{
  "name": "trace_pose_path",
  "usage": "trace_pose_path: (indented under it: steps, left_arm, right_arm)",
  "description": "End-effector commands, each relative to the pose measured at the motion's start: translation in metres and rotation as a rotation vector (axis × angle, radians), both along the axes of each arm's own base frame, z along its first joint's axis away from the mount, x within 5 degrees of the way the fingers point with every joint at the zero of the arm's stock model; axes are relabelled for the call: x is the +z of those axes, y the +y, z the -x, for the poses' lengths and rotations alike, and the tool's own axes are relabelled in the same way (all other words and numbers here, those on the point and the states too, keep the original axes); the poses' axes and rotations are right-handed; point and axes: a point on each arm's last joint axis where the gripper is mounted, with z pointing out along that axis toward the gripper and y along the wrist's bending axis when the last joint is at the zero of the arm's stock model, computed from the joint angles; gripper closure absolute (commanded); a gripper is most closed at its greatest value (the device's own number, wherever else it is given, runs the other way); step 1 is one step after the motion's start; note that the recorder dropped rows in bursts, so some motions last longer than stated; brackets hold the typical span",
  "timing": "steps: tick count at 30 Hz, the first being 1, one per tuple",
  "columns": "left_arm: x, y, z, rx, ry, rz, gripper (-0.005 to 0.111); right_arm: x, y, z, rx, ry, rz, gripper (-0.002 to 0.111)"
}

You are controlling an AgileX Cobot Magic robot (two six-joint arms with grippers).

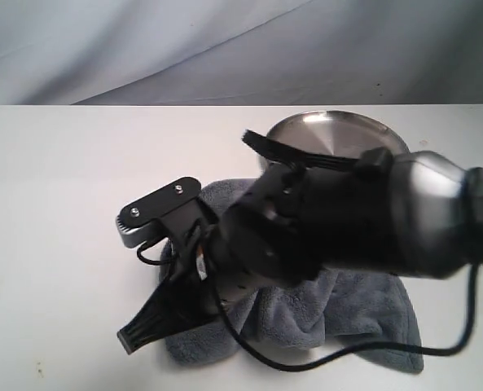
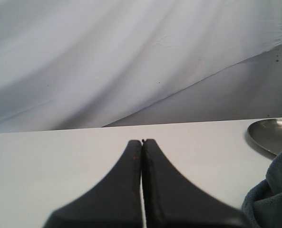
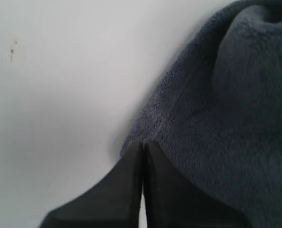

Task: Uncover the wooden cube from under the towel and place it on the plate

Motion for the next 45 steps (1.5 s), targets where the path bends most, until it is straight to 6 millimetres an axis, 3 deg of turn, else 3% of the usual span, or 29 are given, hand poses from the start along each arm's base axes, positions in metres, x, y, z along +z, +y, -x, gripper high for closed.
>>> trace_pose_path:
  steps: [1, 10, 23, 29, 34, 39, 45]
  left_arm:
    - [0.000, 0.000, 0.000, 0.003, -0.010, 0.006, 0.107]
    - [0.000, 0.000, 0.000, 0.003, -0.010, 0.006, 0.107]
    - [0.000, 0.000, 0.000, 0.003, -0.010, 0.006, 0.107]
    - [0.000, 0.000, 0.000, 0.003, -0.010, 0.006, 0.107]
    - [0.000, 0.000, 0.000, 0.003, -0.010, 0.006, 0.107]
    - [0.000, 0.000, 0.000, 0.003, -0.010, 0.006, 0.107]
    - [0.000, 0.000, 0.000, 0.003, -0.010, 0.006, 0.107]
  right_arm:
    - [0.011, -0.029, 0.006, -0.076, -0.017, -0.097, 0.108]
    - [0.006, -0.094, -0.020, -0.267, -0.024, -0.087, 0.108]
    - [0.016, -0.143, -0.081, -0.492, -0.134, -0.152, 0.108]
    - [0.039, -0.138, -0.098, -0.484, -0.196, -0.182, 0.108]
    - [0.050, -0.130, -0.099, -0.466, -0.210, -0.203, 0.108]
    - [0.052, -0.118, -0.092, -0.422, -0.223, -0.229, 0.108]
    - [0.041, -0.102, -0.099, -0.387, -0.202, -0.189, 0.108]
